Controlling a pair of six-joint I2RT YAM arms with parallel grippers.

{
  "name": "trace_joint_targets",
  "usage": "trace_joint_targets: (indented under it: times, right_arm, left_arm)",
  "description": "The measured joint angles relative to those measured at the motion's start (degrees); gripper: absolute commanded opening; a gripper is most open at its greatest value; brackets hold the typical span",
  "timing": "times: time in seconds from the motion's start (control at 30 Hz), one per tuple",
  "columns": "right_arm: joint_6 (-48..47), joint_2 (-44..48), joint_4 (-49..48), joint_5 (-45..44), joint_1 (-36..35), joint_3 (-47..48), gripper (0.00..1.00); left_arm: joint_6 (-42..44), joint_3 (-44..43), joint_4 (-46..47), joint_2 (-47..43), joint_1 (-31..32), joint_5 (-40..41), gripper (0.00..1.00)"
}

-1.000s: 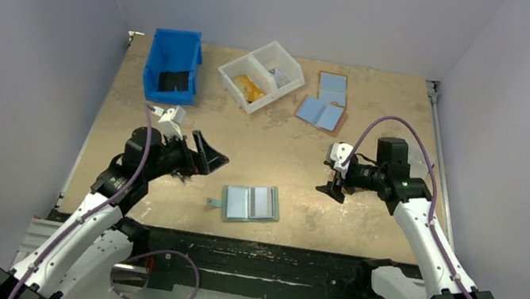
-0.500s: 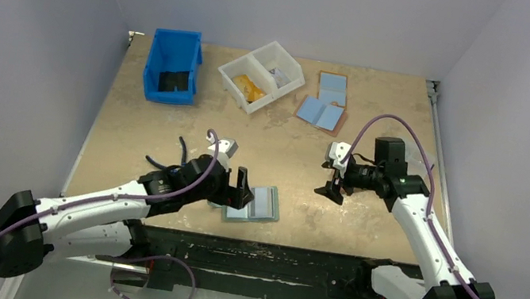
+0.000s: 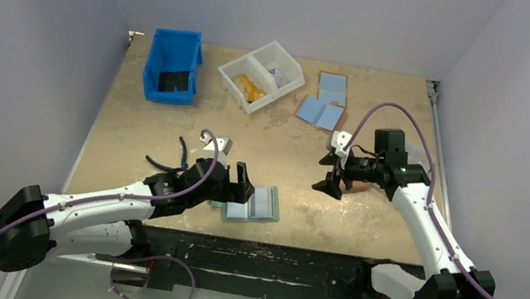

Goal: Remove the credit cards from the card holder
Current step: Remove the credit card from the card holder.

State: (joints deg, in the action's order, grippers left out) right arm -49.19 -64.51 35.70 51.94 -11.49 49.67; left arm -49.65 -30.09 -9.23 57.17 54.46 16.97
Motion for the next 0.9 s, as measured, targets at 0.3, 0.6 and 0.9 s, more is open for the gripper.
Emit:
trace_joint_targets:
  times: [0.3,0.6,0.9]
  right_arm:
    - [5.77,-2.01,0.20,4.83,0.00,1.70,0.76]
    - [8.33,-2.29,-0.81,1.68,0.00,1.40,0.76]
    - [9.46,-2.29,-1.40,0.31,0.00,1.40,0.76]
  left_arm:
    - [-9.20,-3.72,-4.46,7.58,2.95,4.50,0.95]
    - [-15.78,-18.16,-11.61,22.21,6.34,10.03,0.78]
    - [-16.02,-26.91,-16.55,31.80,10.54,11.04,0.75]
